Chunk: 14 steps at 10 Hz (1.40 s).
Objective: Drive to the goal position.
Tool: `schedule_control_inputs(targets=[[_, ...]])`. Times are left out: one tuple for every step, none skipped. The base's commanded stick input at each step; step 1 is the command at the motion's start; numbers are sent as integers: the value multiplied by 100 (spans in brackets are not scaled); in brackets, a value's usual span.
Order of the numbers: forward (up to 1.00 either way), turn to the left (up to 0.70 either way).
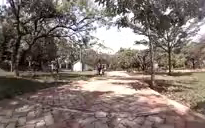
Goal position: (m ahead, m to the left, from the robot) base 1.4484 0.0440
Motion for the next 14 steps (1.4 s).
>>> schedule_control_inputs(targets=[[70,-19],[70,-35],[70,-35],[70,-35],[70,-24],[70,-13],[70,-2],[70,0],[70,0],[70,0],[70,0],[70,0],[70,0],[70,0]])
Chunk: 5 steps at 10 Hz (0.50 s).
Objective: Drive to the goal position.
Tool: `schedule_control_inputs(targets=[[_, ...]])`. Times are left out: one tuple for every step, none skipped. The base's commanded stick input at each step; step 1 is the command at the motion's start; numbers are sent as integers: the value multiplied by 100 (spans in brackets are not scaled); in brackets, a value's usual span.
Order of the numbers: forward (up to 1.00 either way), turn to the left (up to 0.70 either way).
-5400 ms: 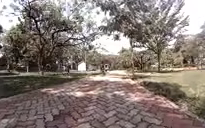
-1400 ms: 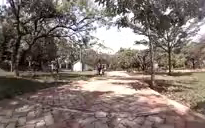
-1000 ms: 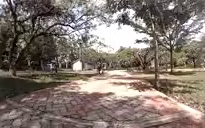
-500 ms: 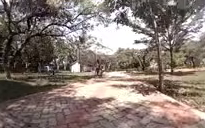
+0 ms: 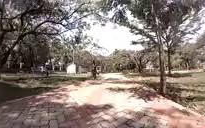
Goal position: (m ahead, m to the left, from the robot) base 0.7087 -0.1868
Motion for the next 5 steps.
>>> schedule_control_inputs(targets=[[70,0],[70,0],[70,0],[70,0],[70,0]])
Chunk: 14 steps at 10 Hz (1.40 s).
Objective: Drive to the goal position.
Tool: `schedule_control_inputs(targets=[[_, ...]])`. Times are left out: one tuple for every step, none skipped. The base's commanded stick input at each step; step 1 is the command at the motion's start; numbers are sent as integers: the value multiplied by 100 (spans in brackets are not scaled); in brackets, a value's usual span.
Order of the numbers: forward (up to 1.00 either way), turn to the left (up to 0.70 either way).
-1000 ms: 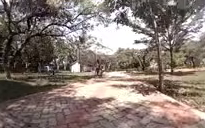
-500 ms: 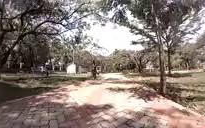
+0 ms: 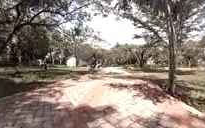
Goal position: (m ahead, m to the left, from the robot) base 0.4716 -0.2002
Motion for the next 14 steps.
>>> schedule_control_inputs(targets=[[70,0],[70,0],[70,0],[70,0],[70,0],[70,0],[70,0],[70,0],[70,0],[70,0],[51,0],[0,0],[0,0],[0,0]])
